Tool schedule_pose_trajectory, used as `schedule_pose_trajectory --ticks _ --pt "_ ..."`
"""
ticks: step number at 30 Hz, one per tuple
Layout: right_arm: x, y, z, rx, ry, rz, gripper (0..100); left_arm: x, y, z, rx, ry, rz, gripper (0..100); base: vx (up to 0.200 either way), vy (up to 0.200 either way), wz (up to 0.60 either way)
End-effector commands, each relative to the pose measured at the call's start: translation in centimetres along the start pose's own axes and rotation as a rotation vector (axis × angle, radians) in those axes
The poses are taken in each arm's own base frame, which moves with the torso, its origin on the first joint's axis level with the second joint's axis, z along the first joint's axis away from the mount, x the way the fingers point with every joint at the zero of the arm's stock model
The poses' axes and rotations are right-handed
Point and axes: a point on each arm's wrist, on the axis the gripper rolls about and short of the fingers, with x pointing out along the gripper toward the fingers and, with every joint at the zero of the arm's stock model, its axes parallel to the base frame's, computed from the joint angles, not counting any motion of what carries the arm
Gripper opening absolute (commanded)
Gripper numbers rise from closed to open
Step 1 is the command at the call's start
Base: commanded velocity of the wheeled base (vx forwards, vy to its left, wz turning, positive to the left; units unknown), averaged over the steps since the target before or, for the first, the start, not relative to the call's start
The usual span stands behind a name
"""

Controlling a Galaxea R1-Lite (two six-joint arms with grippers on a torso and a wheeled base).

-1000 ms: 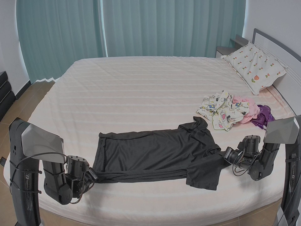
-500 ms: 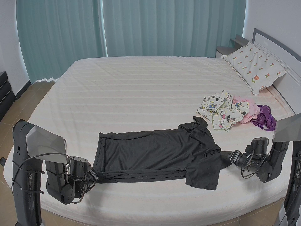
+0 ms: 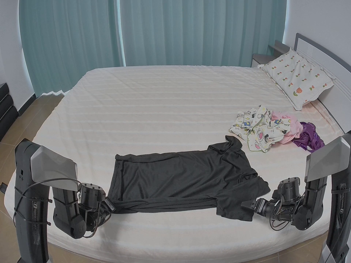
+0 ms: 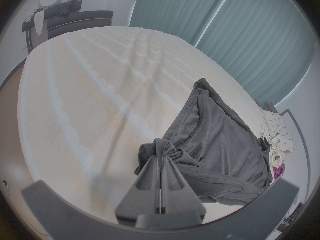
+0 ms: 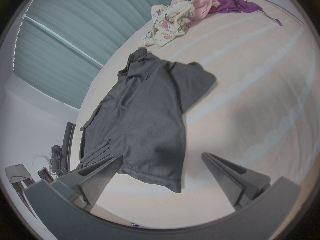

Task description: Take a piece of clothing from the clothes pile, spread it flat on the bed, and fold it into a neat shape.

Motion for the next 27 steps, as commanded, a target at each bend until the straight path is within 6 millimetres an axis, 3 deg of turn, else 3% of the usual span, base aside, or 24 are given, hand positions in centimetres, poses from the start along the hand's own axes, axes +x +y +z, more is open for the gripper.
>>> schedule_pose_trajectory --ticks 1,5,10,11,21,27 --pt "0.7 0.4 -0.8 -0.019 0.023 -0.003 100 -0.1 0.0 0.0 -0.001 0.0 -0.001 0 0.0 0.0 0.0" --pt "2.3 1.0 -1.3 -0.052 -0.006 -0.038 100 -0.1 0.0 0.1 -0.002 -0.001 -0.002 0 0.0 0.0 0.0" --pt "2.7 1.4 -1.6 -0.067 -0.003 -0.064 100 -0.1 0.0 0.1 -0.002 -0.001 -0.002 0 0.0 0.0 0.0" --pt "2.6 1.4 -1.6 -0.067 0.0 -0.066 0 -0.1 0.0 0.1 -0.003 -0.001 -0.002 0 0.0 0.0 0.0" --pt "0.2 0.8 -1.9 -0.055 0.043 -0.08 0 -0.3 0.2 -0.2 0.01 0.011 0.008 0 0.0 0.0 0.0" --pt "-3.7 -1.2 -1.9 -0.05 0.089 -0.102 0 -1.9 0.7 -0.1 0.04 0.021 0.017 0 0.0 0.0 0.0"
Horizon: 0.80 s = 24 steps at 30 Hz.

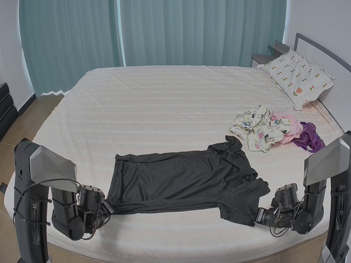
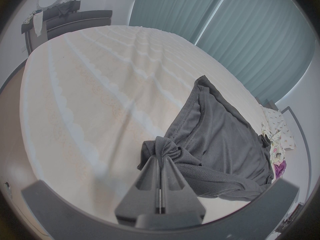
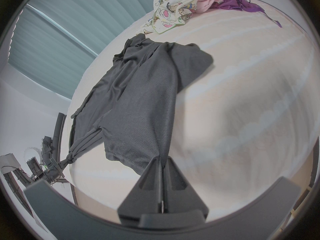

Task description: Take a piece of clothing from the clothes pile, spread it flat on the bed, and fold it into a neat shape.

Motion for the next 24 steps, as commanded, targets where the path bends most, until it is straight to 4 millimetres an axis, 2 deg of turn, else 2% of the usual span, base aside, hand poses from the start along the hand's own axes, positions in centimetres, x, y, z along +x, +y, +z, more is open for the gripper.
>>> schedule_pose_trajectory --ticks 1,5,8,11,16,24 --pt "-3.8 -2.0 -0.2 -0.008 0.029 -0.01 0 -1.9 0.5 0.1 0.048 0.011 0.008 0 0.0 0.0 0.0" --pt "-5.9 -3.0 -0.6 -0.024 0.033 -0.03 0 -3.5 1.0 0.4 0.113 0.015 0.014 0 0.0 0.0 0.0" --pt "-6.5 -3.0 -0.5 -0.017 0.035 -0.039 0 -4.6 1.3 0.4 0.156 0.021 0.016 0 0.0 0.0 0.0" --pt "-8.0 -2.9 -0.6 -0.025 0.062 -0.06 0 -6.6 2.3 0.0 0.28 0.081 0.006 0 0.0 0.0 0.0" --pt "-9.4 -3.1 -1.7 -0.054 0.164 -0.111 0 -7.8 3.5 -0.9 0.332 0.145 0.041 0 0.0 0.0 0.0" --pt "-10.5 -3.6 -3.0 -0.07 0.287 -0.181 0 -8.3 4.4 -2.9 0.413 0.293 0.124 0 0.0 0.0 0.0"
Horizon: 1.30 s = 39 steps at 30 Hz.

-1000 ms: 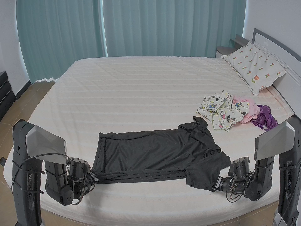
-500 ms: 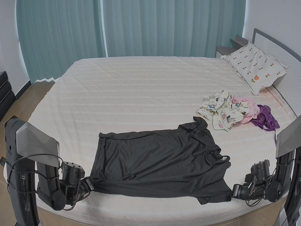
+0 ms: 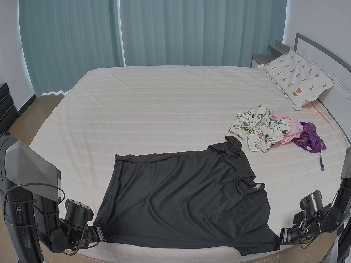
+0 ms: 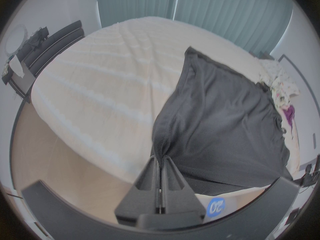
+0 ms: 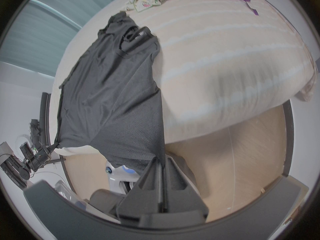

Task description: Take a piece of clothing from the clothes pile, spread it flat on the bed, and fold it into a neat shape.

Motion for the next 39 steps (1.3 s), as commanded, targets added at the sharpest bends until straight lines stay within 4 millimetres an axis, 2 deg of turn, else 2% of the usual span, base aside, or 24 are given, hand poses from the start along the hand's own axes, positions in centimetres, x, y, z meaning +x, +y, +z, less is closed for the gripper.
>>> schedule_pose_trajectory --ticks 1,11,12,13,14,20,25,27,31,35,39 --pt "-1.1 -0.1 -0.7 -0.017 0.002 -0.017 0 -0.5 0.1 -1.7 0.066 0.102 0.034 0 0.0 0.0 0.0" --pt "-0.9 0.1 -1.8 -0.068 0.071 -0.094 0 -0.7 0.3 -2.8 0.11 0.191 0.077 0 0.0 0.0 0.0" --pt "-0.9 0.1 -1.8 -0.068 0.074 -0.096 0 -0.8 0.4 -2.9 0.117 0.201 0.083 100 0.0 0.0 0.0" --pt "-0.9 0.1 -1.8 -0.066 0.074 -0.096 0 -0.8 0.3 -3.0 0.121 0.202 0.079 100 0.0 0.0 0.0" --pt "-0.9 0.1 -1.8 -0.064 0.074 -0.096 100 -0.9 0.2 -3.0 0.124 0.2 0.075 100 0.0 0.0 0.0" --pt "-1.5 0.0 -1.2 -0.042 0.005 -0.074 100 -1.4 -0.1 -2.3 0.096 0.148 0.038 100 0.0 0.0 0.0" --pt "-2.5 0.3 0.7 0.001 -0.149 -0.005 100 -2.9 -0.3 0.0 -0.016 0.002 -0.048 100 0.0 0.0 0.0" --pt "-3.1 1.1 2.4 0.08 -0.227 0.076 100 -4.1 -0.5 1.8 -0.071 -0.096 -0.14 100 0.0 0.0 0.0" --pt "-3.7 2.2 4.1 0.155 -0.271 0.174 100 -4.4 -0.9 3.4 -0.106 -0.168 -0.186 100 0.0 0.0 0.0" --pt "-4.2 3.0 5.4 0.196 -0.293 0.252 100 -4.1 -1.2 4.0 -0.121 -0.182 -0.2 100 0.0 0.0 0.0" --pt "-4.3 3.4 5.7 0.214 -0.287 0.292 100 -3.9 -1.3 4.4 -0.173 -0.19 -0.207 100 0.0 0.0 0.0"
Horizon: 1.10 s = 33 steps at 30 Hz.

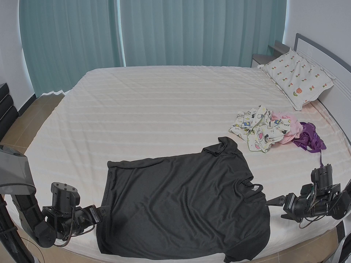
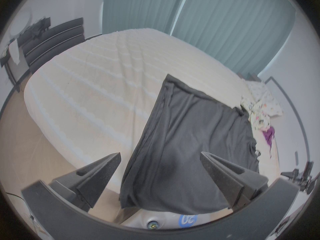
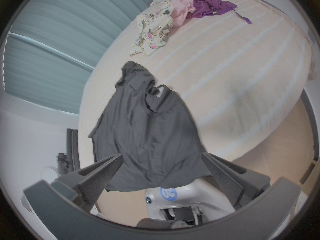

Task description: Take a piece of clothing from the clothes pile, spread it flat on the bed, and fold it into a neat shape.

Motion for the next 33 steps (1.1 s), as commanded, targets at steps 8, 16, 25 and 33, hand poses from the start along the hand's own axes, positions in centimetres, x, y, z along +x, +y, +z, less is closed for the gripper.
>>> schedule_pose_trajectory --ticks 8,16,25,33 --pt "0.4 0.9 0.5 0.109 0.068 0.109 100 0.0 0.3 1.2 -0.093 0.0 -0.064 100 0.0 0.025 0.0" --pt "0.2 0.8 0.3 0.116 0.086 0.12 100 0.5 0.7 1.1 -0.1 0.017 -0.045 100 0.0 0.2 0.0" --pt "0.3 0.7 0.1 0.115 0.094 0.115 100 1.2 0.8 0.9 -0.102 0.033 -0.028 100 0.0 0.067 0.0" --pt "0.3 0.9 -0.1 0.104 0.103 0.118 100 1.5 0.5 1.0 -0.123 0.034 -0.036 100 0.05 0.0 0.0"
